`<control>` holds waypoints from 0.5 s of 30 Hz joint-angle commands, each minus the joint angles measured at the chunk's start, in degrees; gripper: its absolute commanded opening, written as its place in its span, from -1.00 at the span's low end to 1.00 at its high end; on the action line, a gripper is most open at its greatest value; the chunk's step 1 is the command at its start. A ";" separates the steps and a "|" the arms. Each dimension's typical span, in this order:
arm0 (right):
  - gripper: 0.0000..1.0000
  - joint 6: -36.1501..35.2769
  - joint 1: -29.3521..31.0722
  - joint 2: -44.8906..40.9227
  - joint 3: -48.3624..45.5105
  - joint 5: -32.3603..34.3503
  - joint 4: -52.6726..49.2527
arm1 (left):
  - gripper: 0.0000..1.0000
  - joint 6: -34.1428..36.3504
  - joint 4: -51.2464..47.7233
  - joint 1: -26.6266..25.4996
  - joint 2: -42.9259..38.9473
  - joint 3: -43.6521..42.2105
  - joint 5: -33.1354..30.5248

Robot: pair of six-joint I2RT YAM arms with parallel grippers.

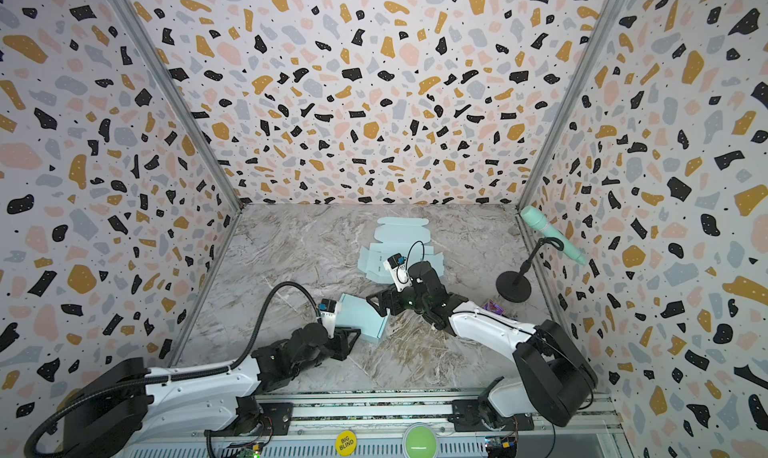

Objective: Fold the paper box

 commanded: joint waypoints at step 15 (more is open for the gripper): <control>0.86 8.09 4.90 -0.25 -8.83 2.71 0.51 | 0.26 13.94 -4.11 23.41 2.29 3.25 15.56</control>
